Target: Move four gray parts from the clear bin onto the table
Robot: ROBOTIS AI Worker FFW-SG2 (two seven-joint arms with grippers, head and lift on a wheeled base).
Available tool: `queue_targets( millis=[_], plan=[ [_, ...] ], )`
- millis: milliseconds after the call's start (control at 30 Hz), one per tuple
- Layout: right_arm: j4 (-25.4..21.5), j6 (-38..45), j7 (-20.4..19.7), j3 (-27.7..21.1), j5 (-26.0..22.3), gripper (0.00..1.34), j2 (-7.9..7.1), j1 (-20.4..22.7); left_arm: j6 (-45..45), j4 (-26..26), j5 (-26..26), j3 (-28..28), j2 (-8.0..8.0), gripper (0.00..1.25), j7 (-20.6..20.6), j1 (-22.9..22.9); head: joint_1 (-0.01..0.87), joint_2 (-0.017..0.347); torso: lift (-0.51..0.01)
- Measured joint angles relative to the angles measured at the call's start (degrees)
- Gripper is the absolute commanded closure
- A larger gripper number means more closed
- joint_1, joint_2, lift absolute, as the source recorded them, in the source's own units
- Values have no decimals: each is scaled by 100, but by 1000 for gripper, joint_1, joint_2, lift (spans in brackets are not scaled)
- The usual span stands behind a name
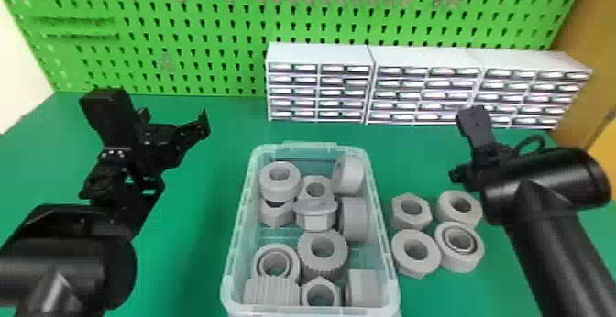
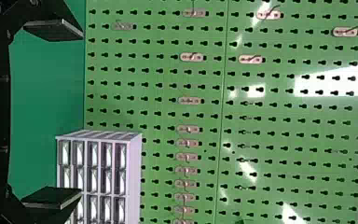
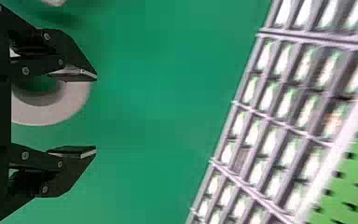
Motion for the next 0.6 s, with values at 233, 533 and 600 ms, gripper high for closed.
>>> queue_targets(
  millis=[233, 533, 600],
  plan=[
    [-889, -25, -5, 190, -134, 621, -48, 192, 0, 0, 2, 20, 0, 107, 1, 5, 687, 26, -50],
    [-1929, -356, -4, 174, -544, 593, -58, 598, 0, 0, 10, 44, 0, 107, 1, 8, 687, 26, -50],
    [-2127, -514, -7, 126, -685, 593, -54, 718, 0, 0, 11, 50, 0, 107, 2, 8, 687, 26, -50]
  ],
)
